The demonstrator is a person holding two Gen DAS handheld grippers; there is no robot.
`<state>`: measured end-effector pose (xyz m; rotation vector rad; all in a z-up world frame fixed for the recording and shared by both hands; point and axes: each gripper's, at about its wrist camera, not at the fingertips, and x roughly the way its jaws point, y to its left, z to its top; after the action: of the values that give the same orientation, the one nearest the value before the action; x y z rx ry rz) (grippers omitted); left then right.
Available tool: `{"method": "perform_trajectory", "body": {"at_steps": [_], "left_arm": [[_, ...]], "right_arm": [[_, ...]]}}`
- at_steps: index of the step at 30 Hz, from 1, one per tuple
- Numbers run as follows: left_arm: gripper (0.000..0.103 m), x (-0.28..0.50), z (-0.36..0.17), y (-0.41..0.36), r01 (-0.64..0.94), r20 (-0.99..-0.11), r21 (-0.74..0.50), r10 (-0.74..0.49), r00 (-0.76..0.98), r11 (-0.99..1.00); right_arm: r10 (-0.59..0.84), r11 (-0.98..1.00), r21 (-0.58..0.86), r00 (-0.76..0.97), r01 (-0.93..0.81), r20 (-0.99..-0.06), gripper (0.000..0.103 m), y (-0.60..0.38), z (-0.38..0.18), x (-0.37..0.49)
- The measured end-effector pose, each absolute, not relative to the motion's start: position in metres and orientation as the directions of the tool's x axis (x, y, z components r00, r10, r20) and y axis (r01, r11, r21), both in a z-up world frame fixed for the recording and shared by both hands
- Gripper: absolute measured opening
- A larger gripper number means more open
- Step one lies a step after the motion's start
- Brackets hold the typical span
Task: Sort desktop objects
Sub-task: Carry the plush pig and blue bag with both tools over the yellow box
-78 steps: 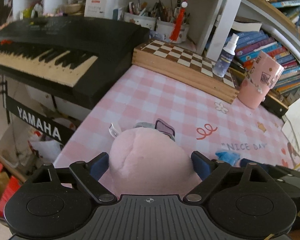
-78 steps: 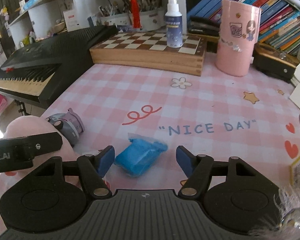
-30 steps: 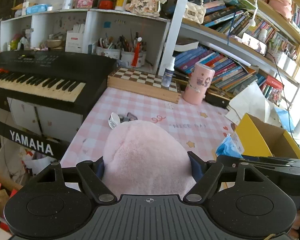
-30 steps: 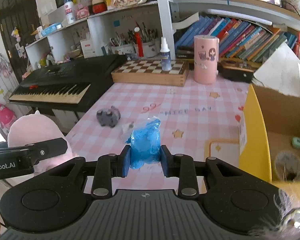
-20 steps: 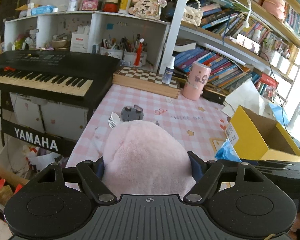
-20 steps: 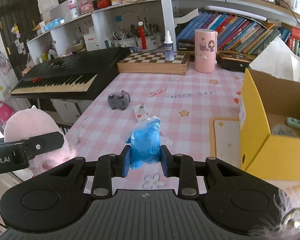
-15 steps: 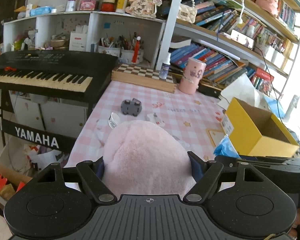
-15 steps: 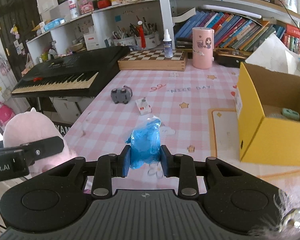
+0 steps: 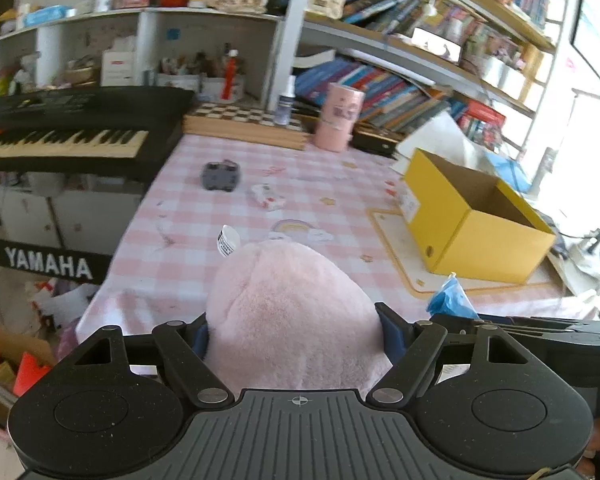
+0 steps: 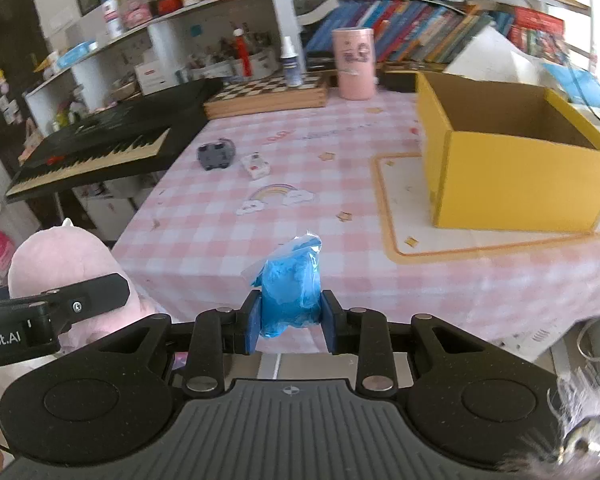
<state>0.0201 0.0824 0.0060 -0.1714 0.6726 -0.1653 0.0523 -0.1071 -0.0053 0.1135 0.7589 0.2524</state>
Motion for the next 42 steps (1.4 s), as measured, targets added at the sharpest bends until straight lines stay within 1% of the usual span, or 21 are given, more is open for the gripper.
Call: {"method": "perform_trajectory", "body": {"at_steps": [10, 23, 31, 42], "left_arm": [[0.079, 0.030, 0.002, 0.038, 0.270, -0.603, -0.216, -0.346, 0.719, 0.938], [0.079, 0.048, -0.003, -0.030, 0.454, -0.631, -0.178, -0.456, 0.628, 0.873], [0.079, 0.059, -0.002, -0.062, 0.502, -0.633, -0.164, -0.481, 0.607, 0.849], [0.079, 0.088, -0.001, -0.107, 0.536, -0.630, -0.155, -0.501, 0.594, 0.830]], "right_arm": [[0.168, 0.982, 0.179, 0.723, -0.063, -0.670, 0.028, -0.145, -0.006, 0.022], [0.054, 0.975, 0.190, 0.707, 0.114, -0.705, 0.028, -0.199, -0.015, 0.005], [0.028, 0.959, 0.209, 0.677, 0.189, -0.736, 0.028, -0.234, -0.022, 0.016], [0.018, 0.953, 0.211, 0.657, 0.216, -0.753, 0.028, -0.277, -0.026, 0.045]]}}
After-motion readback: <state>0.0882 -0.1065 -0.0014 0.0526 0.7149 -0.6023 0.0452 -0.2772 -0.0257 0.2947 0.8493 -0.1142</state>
